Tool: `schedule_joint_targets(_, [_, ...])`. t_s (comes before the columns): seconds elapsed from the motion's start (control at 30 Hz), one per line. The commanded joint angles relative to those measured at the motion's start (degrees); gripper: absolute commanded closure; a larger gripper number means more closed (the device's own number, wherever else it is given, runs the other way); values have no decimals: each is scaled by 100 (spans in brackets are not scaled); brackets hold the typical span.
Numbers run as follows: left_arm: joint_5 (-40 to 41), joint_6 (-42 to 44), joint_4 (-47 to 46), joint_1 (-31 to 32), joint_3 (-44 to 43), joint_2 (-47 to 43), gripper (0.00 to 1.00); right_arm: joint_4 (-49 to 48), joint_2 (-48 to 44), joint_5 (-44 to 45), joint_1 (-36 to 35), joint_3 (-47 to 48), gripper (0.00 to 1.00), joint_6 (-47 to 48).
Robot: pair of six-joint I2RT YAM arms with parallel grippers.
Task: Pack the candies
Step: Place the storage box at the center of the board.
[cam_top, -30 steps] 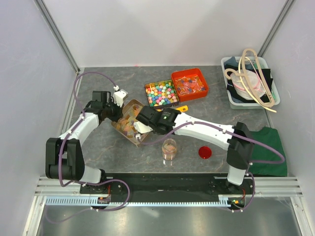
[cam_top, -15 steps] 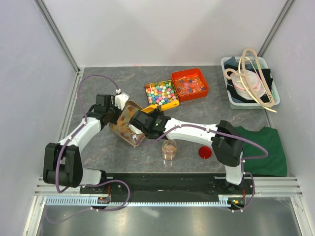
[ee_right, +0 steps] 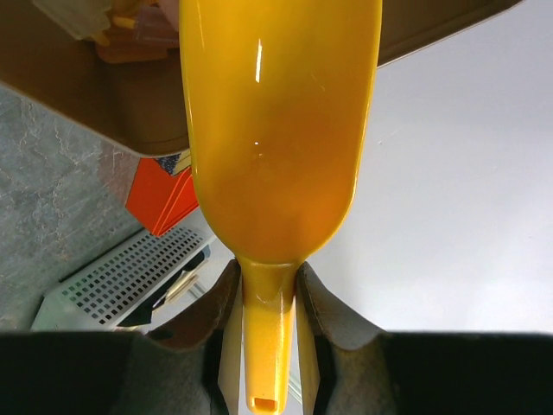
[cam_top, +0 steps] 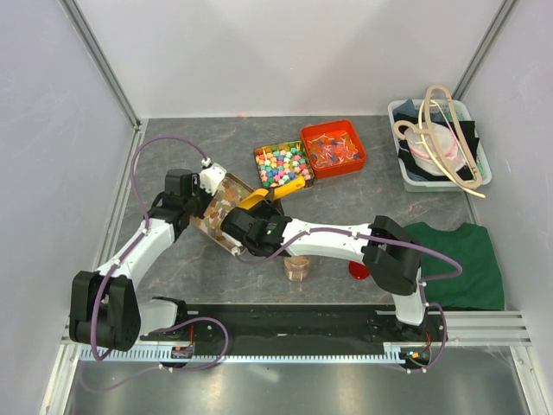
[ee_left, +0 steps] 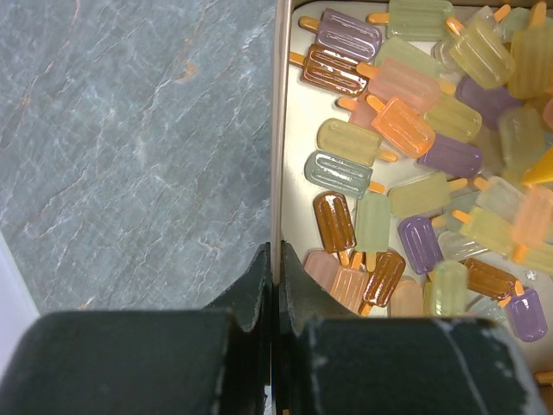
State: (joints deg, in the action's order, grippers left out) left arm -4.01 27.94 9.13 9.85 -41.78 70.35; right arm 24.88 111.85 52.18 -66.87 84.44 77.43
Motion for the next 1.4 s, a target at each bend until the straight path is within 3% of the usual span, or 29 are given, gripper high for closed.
schedule_joint_targets(0.0, [-680,150,-464,61,-23,-48,98,-204,-14,258,16,-7,100,-25])
schedule_joint_targets(0.17, [-689,229,-473,70,47,286,98,341,-295,-199,104,-24,100,-754])
schedule_joint_targets(0.4, [-978,466,-236,70,-32,751,98,516,-612,-261,201,-235,100,-904])
schedule_joint_targets(0.7, [-1190,493,-34,70,-155,1341,97,1853,-1235,-2009,367,248,100,-2135])
schedule_joint_targets(0.9, [-1058,239,-16,35,-409,1473,83,1792,-1596,-2502,701,178,100,-2592])
schedule_joint_targets(0.97, [-1137,133,115,-70,-550,1465,73,1582,-1649,-2564,798,82,100,-2776])
schedule_joint_targets(1.07, [-1461,-130,387,-255,-1006,1403,65,1257,-1772,-2687,983,-111,100,-3030])
schedule_joint_targets(1.13, [-1847,-227,659,-369,-1200,1333,59,1063,-1877,-2757,1097,-278,100,-3189])
schedule_joint_targets(1.17, [-2014,-350,739,-422,-1384,1228,45,862,-1912,-2784,1123,-340,100,-3329])
schedule_joint_targets(1.23, [-2778,-473,941,-614,-1587,1105,33,711,-2000,-2889,1246,-446,100,-3488])
schedule_joint_targets(1.27, [-3068,-622,1090,-685,-1779,1052,23,650,-2001,-2941,1282,-490,100,-3541])
schedule_joint_targets(1.37, [-4263,-799,1441,-896,-2175,972,17,404,-2115,-3126,1352,-692,100,-3761])
